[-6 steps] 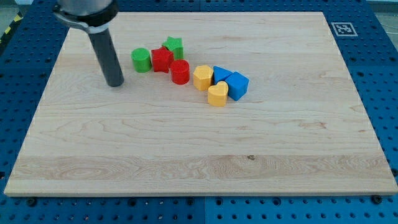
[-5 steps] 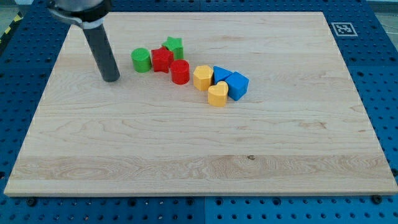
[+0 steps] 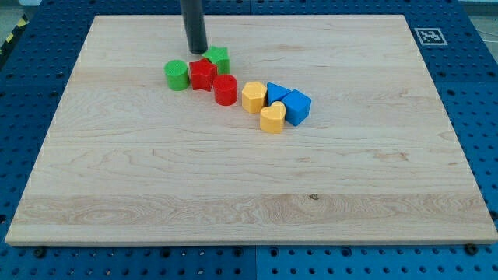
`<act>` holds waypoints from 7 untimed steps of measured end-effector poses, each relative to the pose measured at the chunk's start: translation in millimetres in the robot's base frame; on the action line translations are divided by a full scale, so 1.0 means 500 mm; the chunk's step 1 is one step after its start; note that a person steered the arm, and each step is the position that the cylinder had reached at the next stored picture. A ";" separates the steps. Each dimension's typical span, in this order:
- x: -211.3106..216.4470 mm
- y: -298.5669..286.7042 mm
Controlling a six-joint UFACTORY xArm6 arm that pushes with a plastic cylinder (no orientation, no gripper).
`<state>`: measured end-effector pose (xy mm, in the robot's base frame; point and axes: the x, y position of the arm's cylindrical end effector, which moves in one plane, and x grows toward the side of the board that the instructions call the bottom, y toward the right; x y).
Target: Push the red star into the red circle
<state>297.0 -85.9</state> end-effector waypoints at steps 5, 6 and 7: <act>0.083 -0.011; 0.094 -0.011; 0.082 -0.011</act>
<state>338.1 -91.5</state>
